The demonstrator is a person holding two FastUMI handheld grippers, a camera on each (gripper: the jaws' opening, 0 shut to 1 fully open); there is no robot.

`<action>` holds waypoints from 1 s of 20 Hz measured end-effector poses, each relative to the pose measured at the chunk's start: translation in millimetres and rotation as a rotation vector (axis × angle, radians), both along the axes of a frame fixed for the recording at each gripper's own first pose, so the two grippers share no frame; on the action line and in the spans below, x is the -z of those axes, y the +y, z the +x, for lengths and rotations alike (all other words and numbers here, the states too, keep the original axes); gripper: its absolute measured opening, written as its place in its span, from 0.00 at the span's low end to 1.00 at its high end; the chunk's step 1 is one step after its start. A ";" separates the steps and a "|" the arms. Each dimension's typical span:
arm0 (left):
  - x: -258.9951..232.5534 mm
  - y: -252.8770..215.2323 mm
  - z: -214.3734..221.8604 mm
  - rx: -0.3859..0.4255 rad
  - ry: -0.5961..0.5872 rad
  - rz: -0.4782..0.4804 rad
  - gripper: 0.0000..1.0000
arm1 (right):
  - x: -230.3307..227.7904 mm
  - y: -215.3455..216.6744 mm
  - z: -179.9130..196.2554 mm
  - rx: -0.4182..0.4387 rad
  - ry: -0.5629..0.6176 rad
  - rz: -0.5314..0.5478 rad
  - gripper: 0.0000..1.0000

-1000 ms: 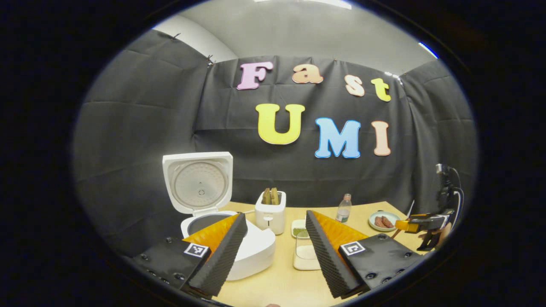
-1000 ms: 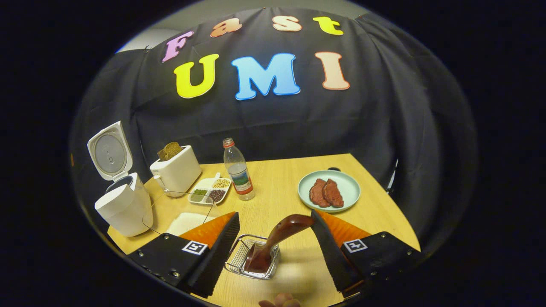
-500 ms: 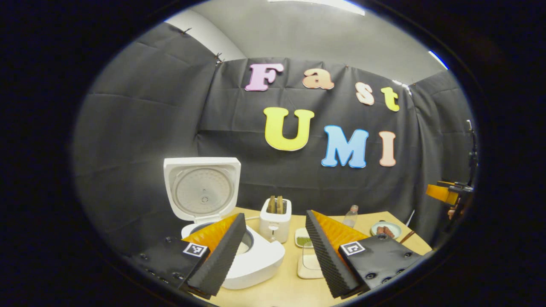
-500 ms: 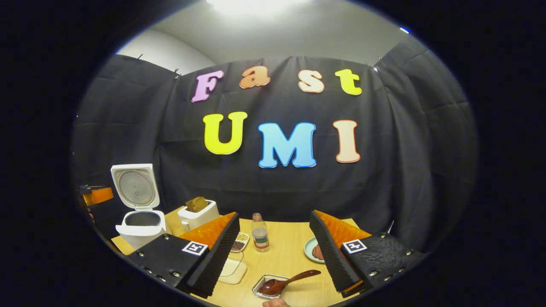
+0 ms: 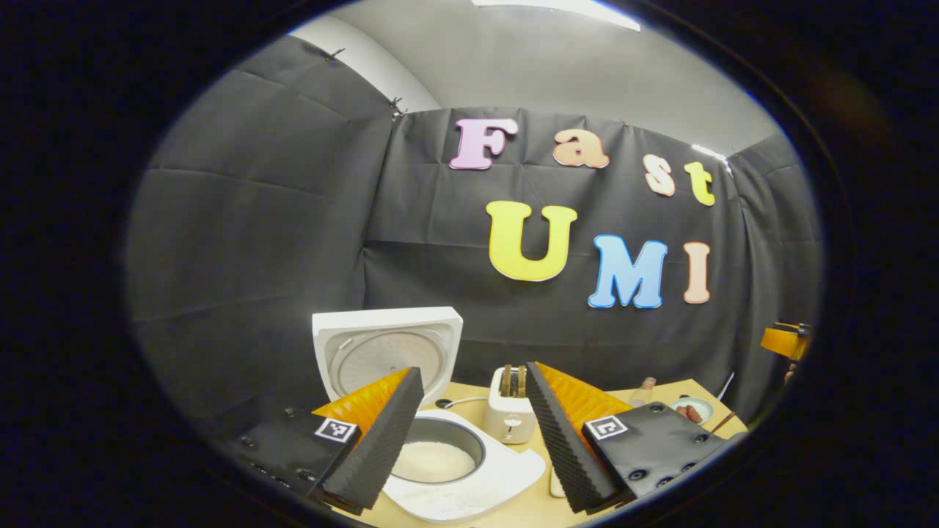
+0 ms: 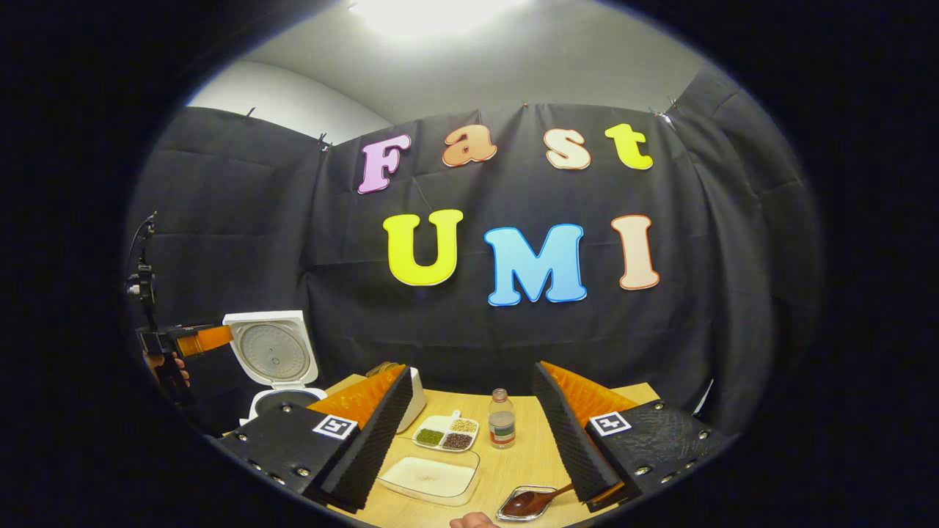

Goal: Close the left gripper, press the button to open the rice cooker; take a wooden spoon from the chopstick holder with the right hand, scoop a spoonful of rice and pour it into the rice cooker, then put the wooden spoon back into the chopstick holder.

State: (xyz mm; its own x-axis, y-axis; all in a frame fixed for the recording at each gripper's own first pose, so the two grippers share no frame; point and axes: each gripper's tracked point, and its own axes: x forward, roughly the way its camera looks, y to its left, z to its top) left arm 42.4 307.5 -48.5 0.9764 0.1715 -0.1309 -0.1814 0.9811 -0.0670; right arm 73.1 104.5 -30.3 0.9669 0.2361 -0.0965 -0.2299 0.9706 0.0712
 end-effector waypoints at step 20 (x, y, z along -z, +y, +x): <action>7.0 167.3 202.3 -0.260 0.113 -0.074 0.96 | 21.7 -26.9 2.6 0.217 0.071 -0.012 0.99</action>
